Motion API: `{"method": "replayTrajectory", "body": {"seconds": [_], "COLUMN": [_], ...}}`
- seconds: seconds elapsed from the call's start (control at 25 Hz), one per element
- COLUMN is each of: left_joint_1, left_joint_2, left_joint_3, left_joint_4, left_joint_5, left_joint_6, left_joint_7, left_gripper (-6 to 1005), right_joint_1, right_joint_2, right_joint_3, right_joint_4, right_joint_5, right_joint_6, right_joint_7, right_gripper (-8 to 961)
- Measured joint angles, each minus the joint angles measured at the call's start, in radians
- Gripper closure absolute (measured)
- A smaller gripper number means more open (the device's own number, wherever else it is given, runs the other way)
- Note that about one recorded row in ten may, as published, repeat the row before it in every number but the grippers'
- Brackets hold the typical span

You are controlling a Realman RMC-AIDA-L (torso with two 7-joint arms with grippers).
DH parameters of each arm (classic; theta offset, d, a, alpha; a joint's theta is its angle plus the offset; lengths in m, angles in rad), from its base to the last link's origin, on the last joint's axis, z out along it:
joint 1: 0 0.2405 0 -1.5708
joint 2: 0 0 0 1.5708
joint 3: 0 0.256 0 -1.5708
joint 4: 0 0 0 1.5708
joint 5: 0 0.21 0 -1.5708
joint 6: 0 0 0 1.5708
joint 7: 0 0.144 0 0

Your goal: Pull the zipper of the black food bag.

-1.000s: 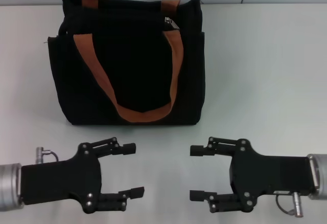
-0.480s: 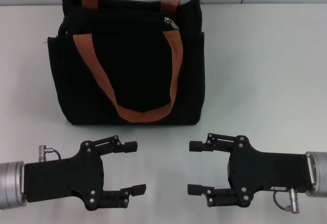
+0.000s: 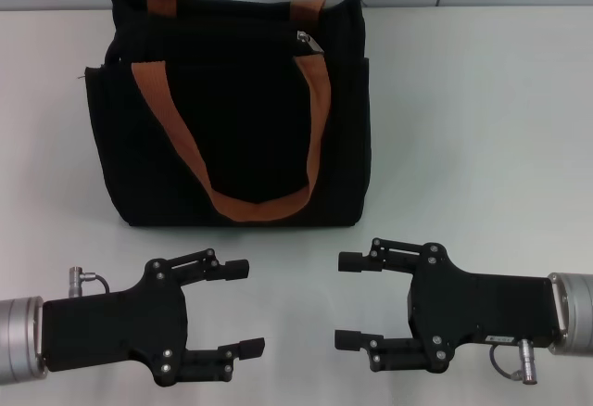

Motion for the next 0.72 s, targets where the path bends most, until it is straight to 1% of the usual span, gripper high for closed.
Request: {"method": "replayTrajectory", "body": {"seconds": [0.72], "left_joint_1": [0.0], "left_joint_2": [0.0], "left_joint_3": [0.005], "left_joint_4": [-0.006], "left_joint_5": [0.0], "left_joint_6": [0.002], "left_joint_7": [0.019], "left_gripper": [181], "right_joint_1": [0.0], "right_joint_2": [0.0], "right_joint_3": [0.0], "right_joint_4": [0.029], "right_joint_5": [0.048], "right_joint_6": [0.01], "right_joint_7": [-0.001], "right_gripper": [199]}}
